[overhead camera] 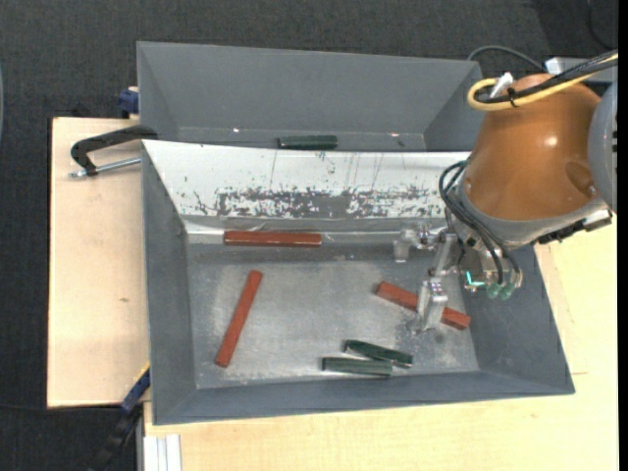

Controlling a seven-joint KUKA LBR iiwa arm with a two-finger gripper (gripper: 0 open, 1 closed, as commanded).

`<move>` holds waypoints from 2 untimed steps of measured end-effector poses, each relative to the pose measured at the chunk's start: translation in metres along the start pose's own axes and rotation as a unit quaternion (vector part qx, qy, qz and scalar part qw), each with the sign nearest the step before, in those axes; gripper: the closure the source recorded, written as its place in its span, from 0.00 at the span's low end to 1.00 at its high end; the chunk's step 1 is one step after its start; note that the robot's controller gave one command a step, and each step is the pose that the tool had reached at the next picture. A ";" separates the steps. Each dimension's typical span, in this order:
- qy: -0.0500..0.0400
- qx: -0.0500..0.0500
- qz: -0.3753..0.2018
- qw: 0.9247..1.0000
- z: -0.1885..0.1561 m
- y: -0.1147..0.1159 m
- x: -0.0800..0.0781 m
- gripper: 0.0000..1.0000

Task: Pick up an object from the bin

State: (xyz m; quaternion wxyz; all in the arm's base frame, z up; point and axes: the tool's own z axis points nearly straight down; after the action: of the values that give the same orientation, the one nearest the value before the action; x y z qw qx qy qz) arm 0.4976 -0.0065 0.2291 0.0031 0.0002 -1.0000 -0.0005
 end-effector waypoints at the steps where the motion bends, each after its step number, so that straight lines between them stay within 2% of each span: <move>1: -0.005 0.000 0.000 1.000 -0.004 0.000 -0.002 0.00; 2: -0.007 0.000 -0.037 0.999 0.034 -0.025 -0.005 0.00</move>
Offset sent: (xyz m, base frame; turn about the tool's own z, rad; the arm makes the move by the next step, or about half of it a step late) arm 0.0050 -0.0753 -0.1085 -0.1931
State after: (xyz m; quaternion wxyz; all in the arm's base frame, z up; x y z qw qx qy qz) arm 0.5021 -0.0319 0.1953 -0.0037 0.0371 -0.9993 -0.0004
